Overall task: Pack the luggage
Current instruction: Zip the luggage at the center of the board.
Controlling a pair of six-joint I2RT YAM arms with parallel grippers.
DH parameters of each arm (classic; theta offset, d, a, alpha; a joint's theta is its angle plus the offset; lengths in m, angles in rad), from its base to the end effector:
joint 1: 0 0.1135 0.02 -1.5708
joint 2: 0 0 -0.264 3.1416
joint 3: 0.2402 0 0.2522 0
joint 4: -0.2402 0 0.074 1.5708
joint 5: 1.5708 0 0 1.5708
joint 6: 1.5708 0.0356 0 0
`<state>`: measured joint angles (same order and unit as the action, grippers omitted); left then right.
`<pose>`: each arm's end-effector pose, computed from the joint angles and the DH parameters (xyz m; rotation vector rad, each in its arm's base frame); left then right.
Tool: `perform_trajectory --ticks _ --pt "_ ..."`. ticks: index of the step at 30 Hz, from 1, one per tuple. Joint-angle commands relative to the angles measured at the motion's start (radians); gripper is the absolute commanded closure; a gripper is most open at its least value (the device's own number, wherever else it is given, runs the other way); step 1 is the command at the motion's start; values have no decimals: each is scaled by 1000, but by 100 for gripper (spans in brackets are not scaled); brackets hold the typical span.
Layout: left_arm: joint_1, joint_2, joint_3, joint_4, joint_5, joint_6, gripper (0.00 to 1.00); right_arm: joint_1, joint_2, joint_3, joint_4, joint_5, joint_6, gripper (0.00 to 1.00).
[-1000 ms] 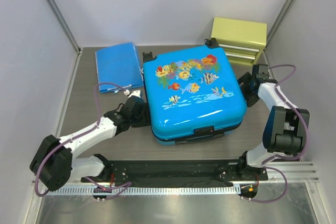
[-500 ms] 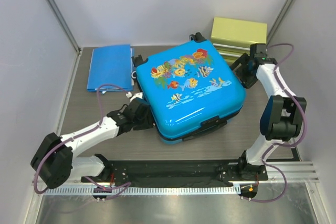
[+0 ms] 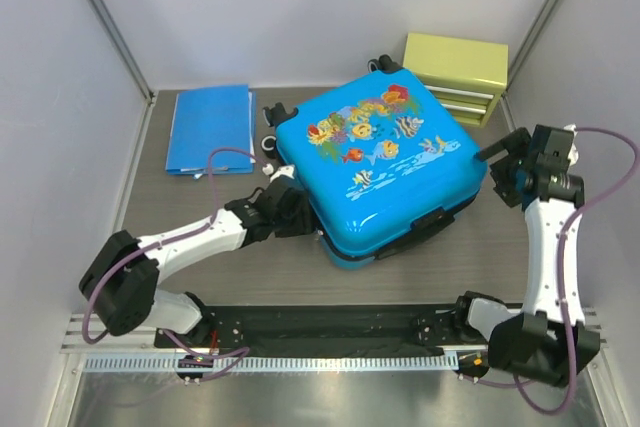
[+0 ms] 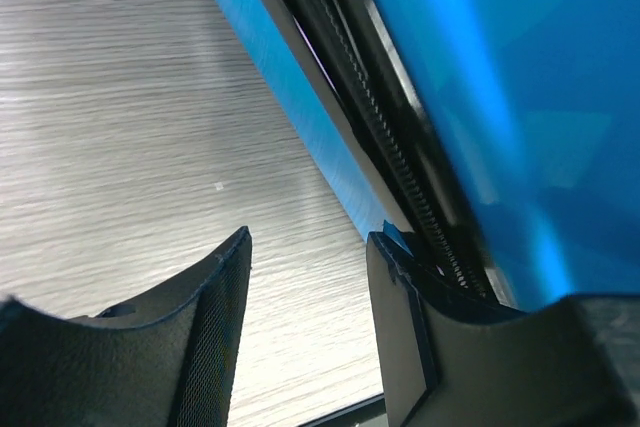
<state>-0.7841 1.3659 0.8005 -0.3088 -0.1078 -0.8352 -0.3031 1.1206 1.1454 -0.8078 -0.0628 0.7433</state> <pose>0.1977 -0.1918 0.2075 -0.1140 2.5251 -0.5704 0.2165 -0.0654 0.3400 1.1575 2.0686 0.2877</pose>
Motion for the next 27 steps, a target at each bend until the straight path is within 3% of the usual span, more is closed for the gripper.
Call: perform_trajectory --ticks 1,7,16,24,27 --pt "-58 52 109 197 77 27 48 25 -126 -150 -194 -72 5 10" --pt "-58 -1 89 157 30 64 46 25 -342 -250 -309 -80 42 11" --pt "15 -177 -50 117 7 71 40 27 -499 -323 -498 -155 16 15" --pt "55 -321 -201 206 105 91 37 27 -513 -430 -427 -224 -15 19" --pt "55 -324 -222 264 215 110 39 27 -519 -475 -377 -232 -13 20"
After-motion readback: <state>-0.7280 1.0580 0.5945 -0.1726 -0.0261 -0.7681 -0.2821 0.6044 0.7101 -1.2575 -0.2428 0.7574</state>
